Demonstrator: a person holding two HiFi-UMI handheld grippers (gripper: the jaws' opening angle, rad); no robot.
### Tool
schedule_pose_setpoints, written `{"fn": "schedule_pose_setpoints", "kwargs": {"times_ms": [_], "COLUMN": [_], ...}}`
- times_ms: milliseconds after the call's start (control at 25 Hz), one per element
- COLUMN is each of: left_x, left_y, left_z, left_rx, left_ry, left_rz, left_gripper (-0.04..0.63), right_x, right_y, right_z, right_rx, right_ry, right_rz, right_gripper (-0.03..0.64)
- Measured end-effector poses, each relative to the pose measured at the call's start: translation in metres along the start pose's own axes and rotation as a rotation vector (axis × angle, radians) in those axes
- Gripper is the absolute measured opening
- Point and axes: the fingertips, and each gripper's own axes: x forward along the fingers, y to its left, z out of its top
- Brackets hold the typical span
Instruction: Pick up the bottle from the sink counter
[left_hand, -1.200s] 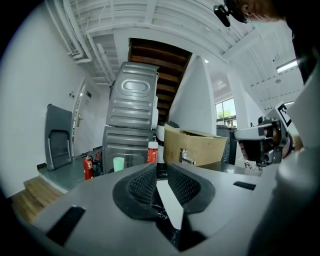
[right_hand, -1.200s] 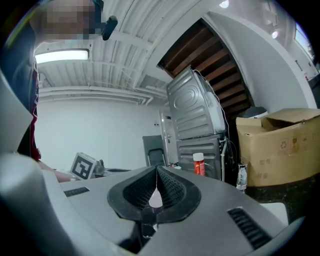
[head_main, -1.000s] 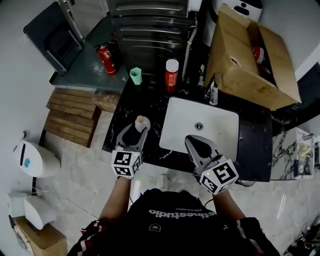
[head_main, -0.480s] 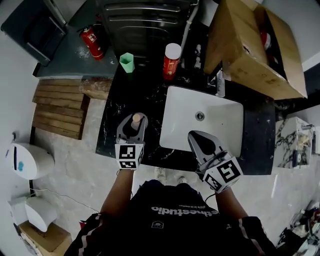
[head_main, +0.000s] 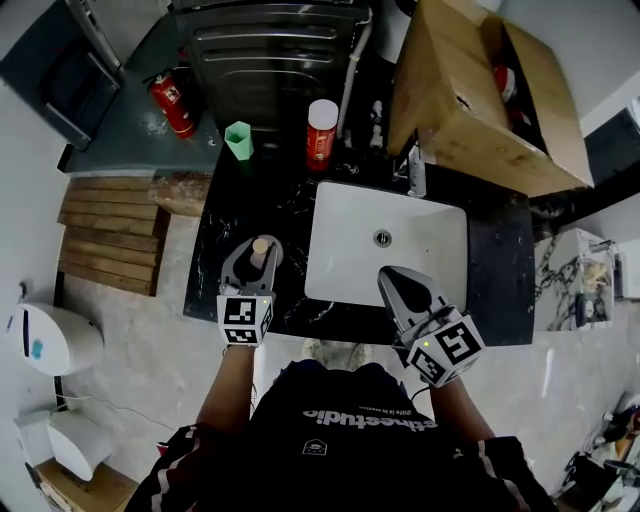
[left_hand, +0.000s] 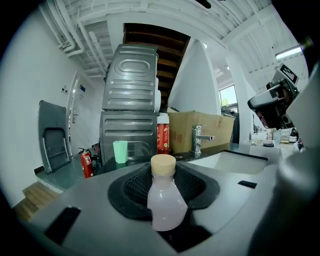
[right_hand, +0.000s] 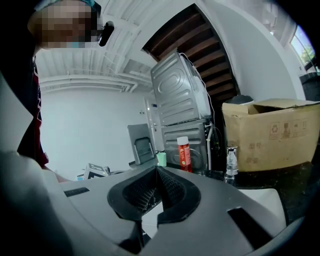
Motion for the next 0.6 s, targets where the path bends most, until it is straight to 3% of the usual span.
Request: {"fn": "schedule_pose_setpoints", "kwargs": {"times_ms": [400, 600], "left_x": [-0.032, -0.034], "left_y": [-0.066, -0.094], "left_z": [0.126, 0.162], "left_rx": [0.102, 0.090], "left_ry": [-0.146, -0.188], "left_rz": [-0.145, -0.174], "left_gripper": [0.147, 0.147], "right_x": [-0.055, -0.074], "right_y": [-0.036, -0.052], "right_z": [0.049, 0.063], "right_rx": [0.004, -0.011], "right_ry": [-0.109, -0.146], "right_rz": [0.000, -0.021], "right_gripper": [0.038, 0.037]}}
